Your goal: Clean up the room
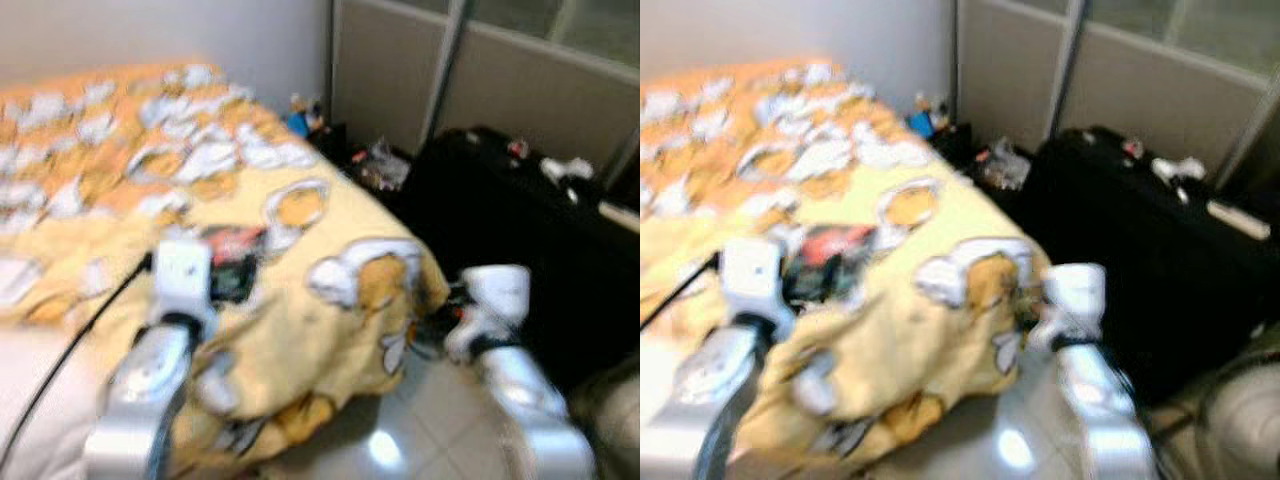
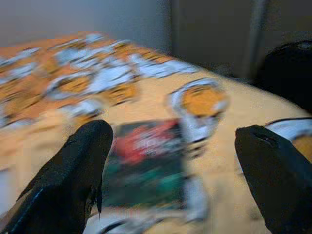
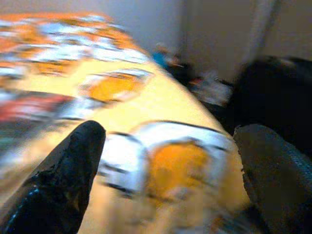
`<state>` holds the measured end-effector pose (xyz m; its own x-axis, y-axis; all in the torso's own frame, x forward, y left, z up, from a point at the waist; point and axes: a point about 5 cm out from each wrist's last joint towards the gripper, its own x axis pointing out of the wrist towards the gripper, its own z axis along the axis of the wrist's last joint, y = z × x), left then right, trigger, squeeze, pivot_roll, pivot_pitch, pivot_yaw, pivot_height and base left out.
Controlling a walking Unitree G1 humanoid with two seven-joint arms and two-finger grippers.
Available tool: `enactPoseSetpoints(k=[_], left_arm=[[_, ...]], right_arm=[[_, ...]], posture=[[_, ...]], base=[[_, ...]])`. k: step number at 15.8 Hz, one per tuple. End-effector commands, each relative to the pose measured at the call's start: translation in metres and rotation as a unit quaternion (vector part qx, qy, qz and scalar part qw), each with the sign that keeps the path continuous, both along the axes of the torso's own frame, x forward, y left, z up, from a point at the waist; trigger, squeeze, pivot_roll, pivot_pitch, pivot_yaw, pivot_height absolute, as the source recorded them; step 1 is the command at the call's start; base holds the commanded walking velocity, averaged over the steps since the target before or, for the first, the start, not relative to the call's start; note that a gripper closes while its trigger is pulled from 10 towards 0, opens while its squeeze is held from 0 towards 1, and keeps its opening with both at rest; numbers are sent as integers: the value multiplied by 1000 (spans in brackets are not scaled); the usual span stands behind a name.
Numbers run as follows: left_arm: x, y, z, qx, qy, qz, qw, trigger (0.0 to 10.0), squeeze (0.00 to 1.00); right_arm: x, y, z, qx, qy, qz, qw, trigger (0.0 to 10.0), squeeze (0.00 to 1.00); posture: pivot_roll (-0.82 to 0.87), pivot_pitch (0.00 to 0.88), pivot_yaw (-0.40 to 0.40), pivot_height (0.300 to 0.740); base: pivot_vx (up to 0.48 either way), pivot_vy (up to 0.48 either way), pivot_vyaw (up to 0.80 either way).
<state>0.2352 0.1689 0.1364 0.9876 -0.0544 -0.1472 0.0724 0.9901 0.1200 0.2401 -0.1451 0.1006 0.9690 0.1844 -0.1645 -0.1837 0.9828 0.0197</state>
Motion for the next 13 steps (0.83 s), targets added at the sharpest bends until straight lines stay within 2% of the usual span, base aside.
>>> enactPoseSetpoints(k=[1, 2, 6, 8, 13], left_arm=[[0, -3, 4, 4, -10, -1, 1000, 10000, 0], [-1, -3, 4, 6, -11, 2, 1000, 10000, 0], [-3, -1, 3, 16, -13, 10, 1000, 10000, 0], [-4, -1, 3, 18, -12, 11, 1000, 10000, 0], [-6, 1, 2, 25, -9, 11, 1000, 10000, 0]], right_arm=[[2, -4, 1, -10, -4, -2, 1000, 10000, 1000], [4, -5, 1, -7, -4, -7, 1000, 10000, 1000], [7, -4, -1, -14, -4, 7, 1000, 10000, 1000], [8, -3, -1, -12, -3, 8, 1000, 10000, 1000], [9, -2, -2, -14, -5, 12, 1000, 10000, 1000]], posture=[[33, 0, 1, 740], [36, 0, -5, 740], [49, 0, -15, 740], [52, 0, -15, 740], [62, 0, -11, 740]], base=[[0, 431, 800], [0, 431, 800], [0, 428, 0], [0, 429, 400], [0, 428, 800]])
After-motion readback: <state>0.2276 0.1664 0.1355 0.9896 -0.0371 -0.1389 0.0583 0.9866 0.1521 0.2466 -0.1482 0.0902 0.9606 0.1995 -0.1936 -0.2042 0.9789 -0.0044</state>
